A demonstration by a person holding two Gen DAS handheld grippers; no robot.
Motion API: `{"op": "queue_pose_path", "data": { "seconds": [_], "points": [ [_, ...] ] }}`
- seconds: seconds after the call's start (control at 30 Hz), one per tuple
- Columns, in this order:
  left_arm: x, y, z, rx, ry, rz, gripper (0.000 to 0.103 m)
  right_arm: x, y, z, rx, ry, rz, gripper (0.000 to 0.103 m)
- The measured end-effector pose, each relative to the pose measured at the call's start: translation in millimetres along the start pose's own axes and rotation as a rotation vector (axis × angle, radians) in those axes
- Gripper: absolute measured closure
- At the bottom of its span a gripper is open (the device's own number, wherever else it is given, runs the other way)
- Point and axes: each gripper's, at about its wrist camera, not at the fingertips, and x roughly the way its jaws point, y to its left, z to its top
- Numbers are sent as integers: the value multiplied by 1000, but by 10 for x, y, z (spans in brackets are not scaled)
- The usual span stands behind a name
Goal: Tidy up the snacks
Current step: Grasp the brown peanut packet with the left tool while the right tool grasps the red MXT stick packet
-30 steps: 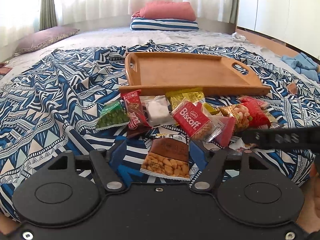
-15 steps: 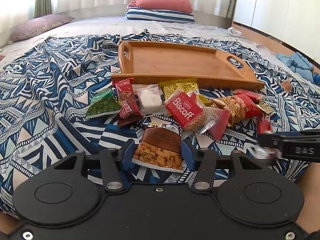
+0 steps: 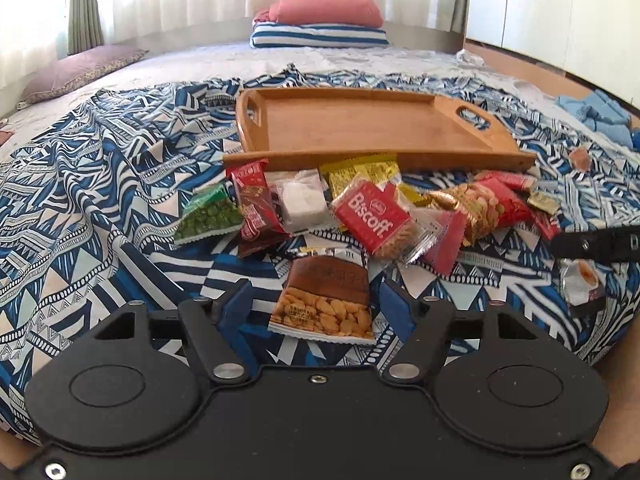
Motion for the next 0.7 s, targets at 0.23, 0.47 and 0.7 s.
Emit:
{"op": "queue_pose_path", "data": {
  "seconds": [0.23,0.47,0.7],
  "points": [
    [-5,-28,26,11,8,-9,56,180,114,-18,21,-18,-41,63],
    [-138,43,124,-78,-2,-62,59,74,150,-23,1,-1,44,71],
    [-278,50,234,-114,-34,-59,82,-141,280,-91,-74,-25,88,72]
  ]
}}
